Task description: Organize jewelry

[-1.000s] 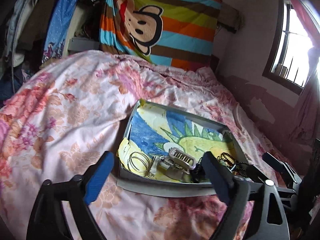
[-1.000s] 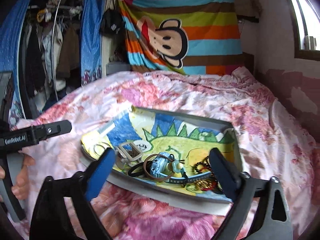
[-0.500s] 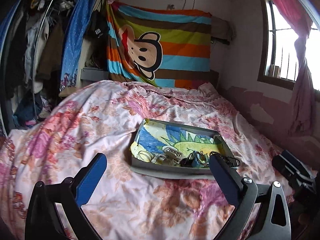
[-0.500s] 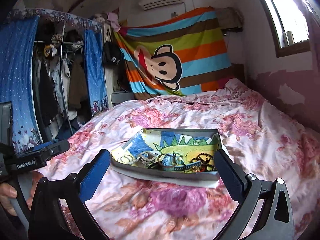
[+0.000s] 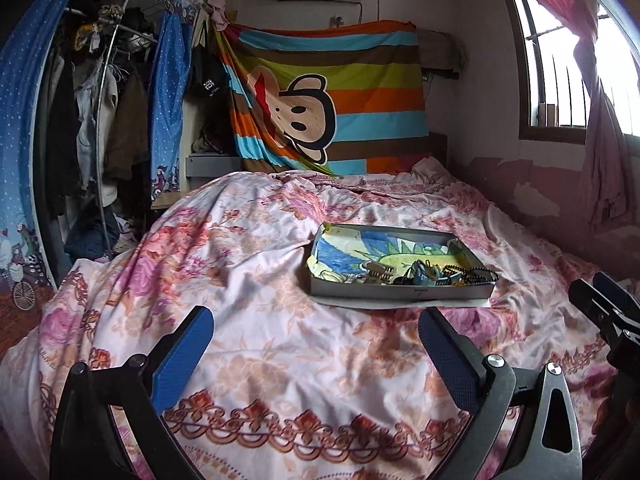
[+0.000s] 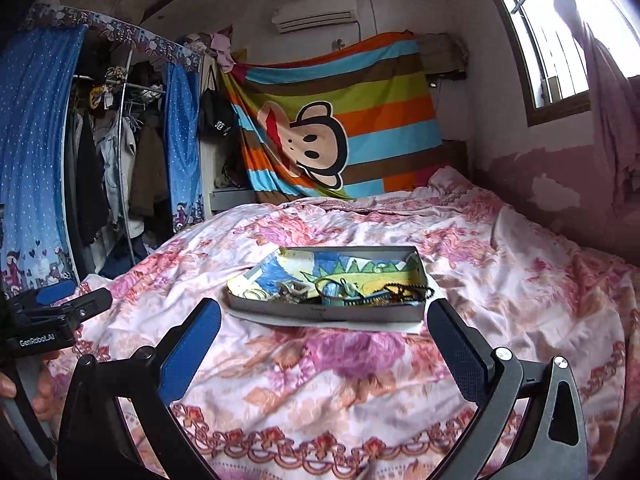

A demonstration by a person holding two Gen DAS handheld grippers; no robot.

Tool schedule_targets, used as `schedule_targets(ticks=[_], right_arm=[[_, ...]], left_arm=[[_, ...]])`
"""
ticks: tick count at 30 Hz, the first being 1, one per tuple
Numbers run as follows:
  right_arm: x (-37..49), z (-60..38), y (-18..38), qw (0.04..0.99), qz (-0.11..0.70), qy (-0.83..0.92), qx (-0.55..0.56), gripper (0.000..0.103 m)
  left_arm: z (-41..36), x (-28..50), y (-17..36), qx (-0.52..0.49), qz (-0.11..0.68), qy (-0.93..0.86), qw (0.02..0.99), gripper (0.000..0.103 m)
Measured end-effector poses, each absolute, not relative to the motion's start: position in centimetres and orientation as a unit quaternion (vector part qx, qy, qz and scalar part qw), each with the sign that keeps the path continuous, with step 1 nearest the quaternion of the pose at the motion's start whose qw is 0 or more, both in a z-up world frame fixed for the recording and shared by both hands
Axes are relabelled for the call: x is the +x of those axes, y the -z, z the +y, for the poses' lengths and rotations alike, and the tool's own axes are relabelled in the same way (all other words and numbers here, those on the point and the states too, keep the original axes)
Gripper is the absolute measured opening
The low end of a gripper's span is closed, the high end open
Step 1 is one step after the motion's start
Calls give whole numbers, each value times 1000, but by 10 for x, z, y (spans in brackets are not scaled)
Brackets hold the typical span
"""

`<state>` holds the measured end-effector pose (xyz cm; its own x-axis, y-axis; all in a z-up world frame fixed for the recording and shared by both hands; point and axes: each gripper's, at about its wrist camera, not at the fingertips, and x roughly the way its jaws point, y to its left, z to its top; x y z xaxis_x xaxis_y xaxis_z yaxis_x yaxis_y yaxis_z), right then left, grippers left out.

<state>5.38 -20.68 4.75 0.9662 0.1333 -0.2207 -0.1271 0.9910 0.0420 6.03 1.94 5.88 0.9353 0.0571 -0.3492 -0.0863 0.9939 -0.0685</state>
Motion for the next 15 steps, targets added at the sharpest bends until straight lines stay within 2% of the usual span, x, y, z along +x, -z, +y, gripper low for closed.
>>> schedule_targets(ticks=[6, 15], right_arm=[[51, -209, -36, 992, 113, -55, 8, 101], [63, -211, -24, 990, 135, -41, 10, 101]], left_arm=[[13, 55, -49, -21, 167, -36, 985, 103], [8, 64, -36, -4, 194, -33, 980, 103]])
